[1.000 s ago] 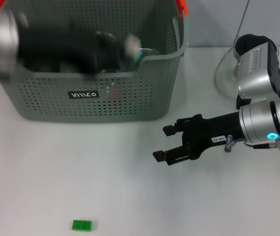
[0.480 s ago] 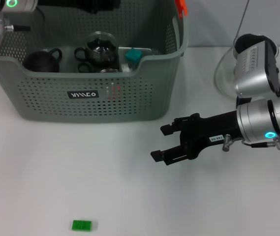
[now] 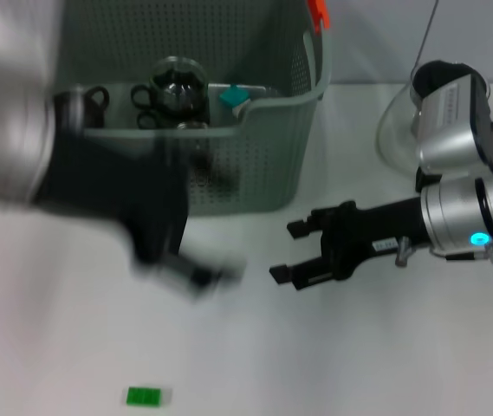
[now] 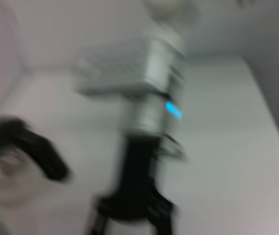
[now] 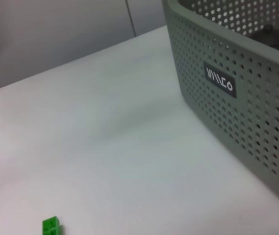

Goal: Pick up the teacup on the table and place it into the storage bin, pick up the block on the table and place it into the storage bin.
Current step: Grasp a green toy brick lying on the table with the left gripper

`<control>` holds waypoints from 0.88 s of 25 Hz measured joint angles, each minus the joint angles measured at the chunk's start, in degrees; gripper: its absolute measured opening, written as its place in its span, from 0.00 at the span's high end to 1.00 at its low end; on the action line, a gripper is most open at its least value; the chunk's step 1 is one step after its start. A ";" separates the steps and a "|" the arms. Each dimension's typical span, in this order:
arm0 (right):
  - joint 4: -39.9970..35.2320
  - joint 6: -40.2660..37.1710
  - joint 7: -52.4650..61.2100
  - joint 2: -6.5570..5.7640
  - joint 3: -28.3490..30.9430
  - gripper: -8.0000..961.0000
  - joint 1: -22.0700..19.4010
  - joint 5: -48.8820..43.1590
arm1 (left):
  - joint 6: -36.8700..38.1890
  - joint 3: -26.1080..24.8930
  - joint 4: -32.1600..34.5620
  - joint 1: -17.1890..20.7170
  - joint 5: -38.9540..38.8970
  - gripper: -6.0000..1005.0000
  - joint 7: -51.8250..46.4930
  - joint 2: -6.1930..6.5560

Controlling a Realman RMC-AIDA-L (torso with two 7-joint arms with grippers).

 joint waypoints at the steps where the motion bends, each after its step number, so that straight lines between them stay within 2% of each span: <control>1: 0.03 0.04 0.04 0.01 0.00 0.08 -0.02 0.00 | 0.98 3.06 2.37 2.03 1.63 0.28 0.51 -0.17; 3: -0.04 0.05 0.11 0.01 0.06 0.08 -0.13 0.00 | 1.00 9.85 6.96 6.46 6.63 0.24 0.78 -0.32; 7: 0.13 0.21 0.13 0.01 0.10 0.08 0.02 0.00 | 0.73 16.23 8.06 8.84 15.26 0.15 0.08 -0.77; 11: 0.30 0.46 0.14 0.01 0.12 0.08 0.01 -0.01 | -1.27 22.89 3.70 8.95 23.62 0.05 -2.16 -0.84; 15: 0.36 0.75 0.14 0.01 0.13 0.08 0.06 0.00 | -6.23 29.19 -1.05 8.60 29.47 0.05 -4.71 -0.85; 16: 0.36 0.76 0.15 0.01 0.13 0.08 0.13 -0.01 | -6.23 29.19 -1.05 8.60 29.47 0.05 -4.71 -0.85; 17: 0.37 0.79 0.15 0.01 0.13 0.08 0.17 0.00 | -8.66 31.37 -3.69 8.25 31.20 0.05 -5.35 -0.86; 22: 0.34 1.00 0.15 0.01 0.13 0.08 0.20 -0.01 | -11.70 34.40 -8.24 7.50 33.09 0.05 -6.02 -0.89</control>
